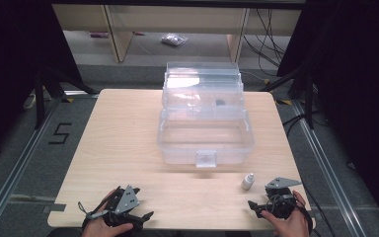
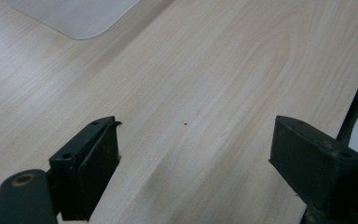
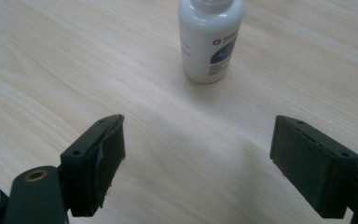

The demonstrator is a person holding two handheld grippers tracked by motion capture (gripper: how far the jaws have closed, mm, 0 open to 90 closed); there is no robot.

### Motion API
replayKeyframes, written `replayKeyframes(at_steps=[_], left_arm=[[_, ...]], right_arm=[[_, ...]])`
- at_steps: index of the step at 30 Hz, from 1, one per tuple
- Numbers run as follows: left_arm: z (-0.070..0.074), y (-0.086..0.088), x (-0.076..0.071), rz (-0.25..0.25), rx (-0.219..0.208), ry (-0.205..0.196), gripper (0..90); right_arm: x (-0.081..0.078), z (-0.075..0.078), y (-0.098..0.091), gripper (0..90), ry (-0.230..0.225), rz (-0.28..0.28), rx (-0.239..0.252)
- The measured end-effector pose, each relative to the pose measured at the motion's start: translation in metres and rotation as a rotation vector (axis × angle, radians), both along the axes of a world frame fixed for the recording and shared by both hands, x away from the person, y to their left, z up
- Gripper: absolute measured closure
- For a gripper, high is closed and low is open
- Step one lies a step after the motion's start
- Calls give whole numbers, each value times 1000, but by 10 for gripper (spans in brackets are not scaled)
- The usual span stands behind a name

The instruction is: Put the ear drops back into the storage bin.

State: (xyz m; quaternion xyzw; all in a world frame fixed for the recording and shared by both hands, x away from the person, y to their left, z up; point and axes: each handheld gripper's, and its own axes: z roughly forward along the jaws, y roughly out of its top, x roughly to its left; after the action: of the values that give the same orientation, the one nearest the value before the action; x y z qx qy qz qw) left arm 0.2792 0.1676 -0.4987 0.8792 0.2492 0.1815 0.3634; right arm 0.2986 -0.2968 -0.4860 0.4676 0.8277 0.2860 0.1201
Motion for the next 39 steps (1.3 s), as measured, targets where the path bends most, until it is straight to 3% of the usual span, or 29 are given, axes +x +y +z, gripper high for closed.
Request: replayKeyframes(at_steps=[5, 9, 10, 11, 13, 18, 22, 23, 24, 25, 28, 29, 32, 35, 37, 39], left_arm=[[0, 0, 0, 4, 2, -1, 150], [0, 0, 0, 5, 3, -2, 150], [-1, 0, -1, 14, -6, 8, 150], [-1, 0, -1, 14, -6, 8, 150], [-1, 0, 1, 6, 6, -4, 150], [-1, 0, 1, 5, -3, -6, 150], [-1, 0, -1, 16, -8, 15, 150], [-1, 0, 0, 6, -14, -1, 150], [-1, 0, 0, 9, -12, 1, 149], [-1, 0, 0, 10, -16, -1, 149], [-1, 0, 0, 7, -2, 4, 150], [-1, 0, 0, 11, -15, 0, 150], [-1, 0, 0, 7, -2, 3, 150], [-2, -1, 0, 19, -33, 18, 149], [-1, 0, 0, 11, -14, 11, 150], [-2, -1, 0, 17, -28, 13, 150]], right_arm=[[0, -1, 1, 189, -19, -3, 3], [0, 2, 1, 191, 4, 10, -3], [2, 0, 0, 193, -30, 32, -17], [2, 0, 0, 193, -30, 32, -17], [2, 4, 0, 194, 2, 31, -39], [2, 5, 2, 196, 2, 43, -17], [2, 9, 1, 196, 14, 54, -39], [2, 8, 2, 197, 9, 46, -32], [2, 11, 3, 197, 51, 41, -38], [2, 11, 3, 197, 51, 41, -38], [4, 14, 5, 197, 59, 54, -50], [5, 15, 5, 196, 55, 65, -53], [8, 23, 9, 201, 83, 92, -78], [10, 26, 13, 203, 100, 92, -81], [13, 29, 15, 203, 103, 109, -98], [15, 32, 18, 204, 113, 116, -111]])
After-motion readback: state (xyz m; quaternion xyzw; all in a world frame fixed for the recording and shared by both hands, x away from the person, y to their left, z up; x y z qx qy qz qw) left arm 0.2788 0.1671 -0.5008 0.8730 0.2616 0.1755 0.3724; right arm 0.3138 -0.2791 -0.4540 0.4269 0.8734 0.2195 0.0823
